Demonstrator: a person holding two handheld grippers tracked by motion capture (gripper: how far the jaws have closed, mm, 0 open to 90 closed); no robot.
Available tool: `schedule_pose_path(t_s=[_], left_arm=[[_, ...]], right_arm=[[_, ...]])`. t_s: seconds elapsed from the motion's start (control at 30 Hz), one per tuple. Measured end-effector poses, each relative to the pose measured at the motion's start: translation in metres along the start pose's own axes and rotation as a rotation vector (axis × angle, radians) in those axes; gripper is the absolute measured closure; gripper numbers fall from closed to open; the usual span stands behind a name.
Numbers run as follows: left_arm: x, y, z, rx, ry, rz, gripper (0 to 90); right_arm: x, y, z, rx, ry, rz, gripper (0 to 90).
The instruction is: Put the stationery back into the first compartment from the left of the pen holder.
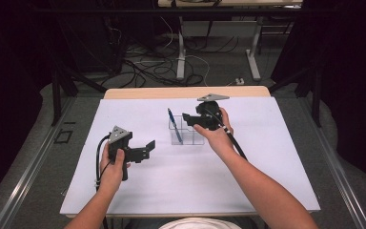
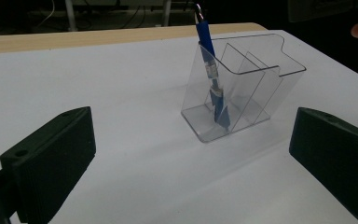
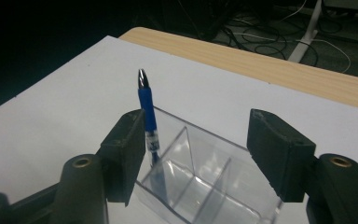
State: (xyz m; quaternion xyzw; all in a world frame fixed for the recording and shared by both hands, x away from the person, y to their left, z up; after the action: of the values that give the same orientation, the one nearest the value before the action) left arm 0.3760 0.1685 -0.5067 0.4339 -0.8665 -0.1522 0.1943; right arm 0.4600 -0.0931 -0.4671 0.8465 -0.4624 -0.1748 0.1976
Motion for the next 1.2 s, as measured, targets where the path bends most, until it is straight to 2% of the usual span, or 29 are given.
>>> schedule_pose_path(t_s=[0.1, 0.2, 0.33, 0.43, 0.63, 0.77, 0.9, 1.2], left_arm=[[0.000, 0.000, 0.000, -0.002, 0.002, -0.003, 0.2], [-0.001, 0.000, 0.000, 0.001, 0.002, -0.006, 0.2], [-0.002, 0.001, 0.000, 0.002, 0.004, -0.012, 0.2], [-0.003, 0.001, 0.000, -0.003, 0.000, -0.014, 0.2], [-0.004, 0.001, 0.000, 0.002, 0.009, -0.019, 0.2], [-0.005, 0.002, 0.000, -0.001, 0.007, -0.023, 0.3], [-0.006, 0.002, 0.001, -0.001, 0.006, -0.031, 0.2], [-0.007, 0.002, 0.001, 0.006, 0.016, -0.036, 0.2]], right_arm=[[0.007, 0.008, 0.005, 0.008, -0.008, -0.015, 34.0], [0.013, 0.016, 0.010, 0.005, 0.008, -0.002, 33.1], [0.022, 0.026, 0.018, 0.039, 0.022, 0.021, 22.9], [0.029, 0.033, 0.022, 0.040, 0.007, 0.027, 16.3], [0.043, 0.047, 0.033, 0.037, 0.012, 0.072, 13.3], [0.054, 0.057, 0.039, 0.040, 0.018, 0.096, 5.4], [0.065, 0.067, 0.045, 0.039, -0.003, 0.105, 0.0], [0.092, 0.089, 0.058, 0.066, -0.036, 0.174, 0.0]])
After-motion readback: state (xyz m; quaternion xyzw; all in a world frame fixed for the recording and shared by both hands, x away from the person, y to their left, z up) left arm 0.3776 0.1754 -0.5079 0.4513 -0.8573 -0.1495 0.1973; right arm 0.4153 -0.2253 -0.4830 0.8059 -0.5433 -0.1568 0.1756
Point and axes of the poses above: each handheld gripper's, and its own axes: y roughly backward along the jaws, z roughly out of its underside, x roughly to its right, the point moved 3 cm from there along -y, roughly forward along the jaws, and after that the axes turned 3 degrees about z, right-handed, at the moved point
